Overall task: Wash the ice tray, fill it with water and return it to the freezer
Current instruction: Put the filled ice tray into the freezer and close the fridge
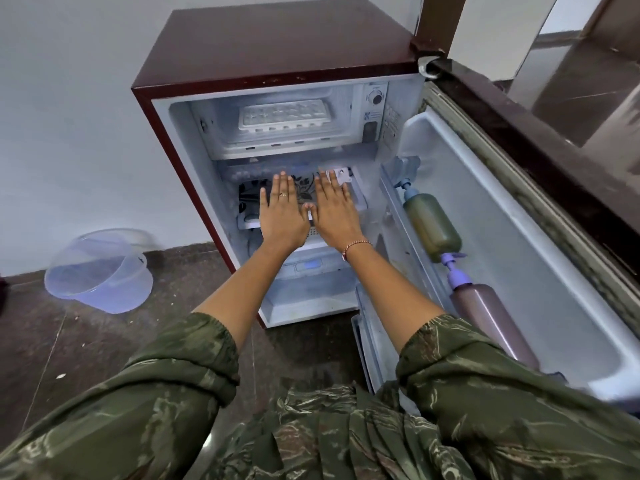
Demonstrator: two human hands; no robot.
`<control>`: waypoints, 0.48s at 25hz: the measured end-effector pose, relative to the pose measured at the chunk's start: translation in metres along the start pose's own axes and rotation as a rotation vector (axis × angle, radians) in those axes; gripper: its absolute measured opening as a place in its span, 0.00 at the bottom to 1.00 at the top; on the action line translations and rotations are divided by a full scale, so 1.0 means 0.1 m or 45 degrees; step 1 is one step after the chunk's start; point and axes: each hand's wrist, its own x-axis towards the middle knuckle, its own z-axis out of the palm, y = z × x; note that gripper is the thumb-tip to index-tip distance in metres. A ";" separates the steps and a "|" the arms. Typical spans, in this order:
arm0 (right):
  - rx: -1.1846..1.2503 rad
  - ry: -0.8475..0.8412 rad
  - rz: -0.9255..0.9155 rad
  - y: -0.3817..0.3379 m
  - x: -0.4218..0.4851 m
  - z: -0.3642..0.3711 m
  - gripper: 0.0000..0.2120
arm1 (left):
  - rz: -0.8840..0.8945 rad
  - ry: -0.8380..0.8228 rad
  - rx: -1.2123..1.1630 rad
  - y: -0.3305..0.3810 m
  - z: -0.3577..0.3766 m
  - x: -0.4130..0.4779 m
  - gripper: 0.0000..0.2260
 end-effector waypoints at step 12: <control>0.173 -0.004 -0.025 0.07 -1.13 -0.02 0.26 | -0.086 0.023 0.018 0.41 -0.02 -1.07 0.30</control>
